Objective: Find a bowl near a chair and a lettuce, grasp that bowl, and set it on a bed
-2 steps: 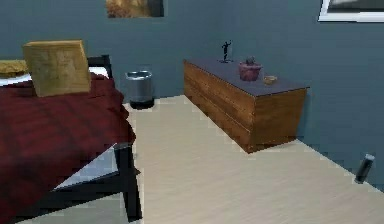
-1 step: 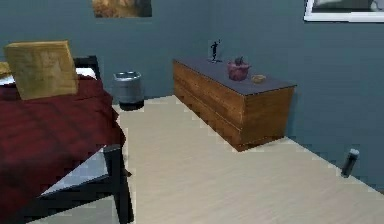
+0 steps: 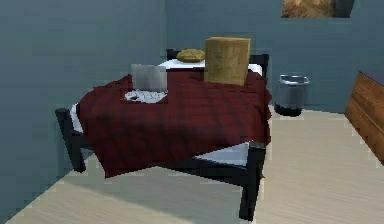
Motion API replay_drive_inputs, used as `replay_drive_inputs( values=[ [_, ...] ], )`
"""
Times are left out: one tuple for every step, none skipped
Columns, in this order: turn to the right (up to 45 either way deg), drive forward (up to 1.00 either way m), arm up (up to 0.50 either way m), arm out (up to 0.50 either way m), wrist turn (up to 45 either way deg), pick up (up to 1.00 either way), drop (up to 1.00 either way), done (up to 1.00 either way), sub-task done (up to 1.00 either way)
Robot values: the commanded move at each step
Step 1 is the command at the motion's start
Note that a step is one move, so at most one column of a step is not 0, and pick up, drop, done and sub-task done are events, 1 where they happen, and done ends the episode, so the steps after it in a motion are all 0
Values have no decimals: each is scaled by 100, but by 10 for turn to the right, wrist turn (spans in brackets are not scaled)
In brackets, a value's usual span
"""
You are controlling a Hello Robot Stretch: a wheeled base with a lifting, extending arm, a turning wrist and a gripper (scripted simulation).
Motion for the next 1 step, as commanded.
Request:
replay_drive_inputs(
  values=[
    [-240,0,0,0,0,0,0,0,0]
  ],
)
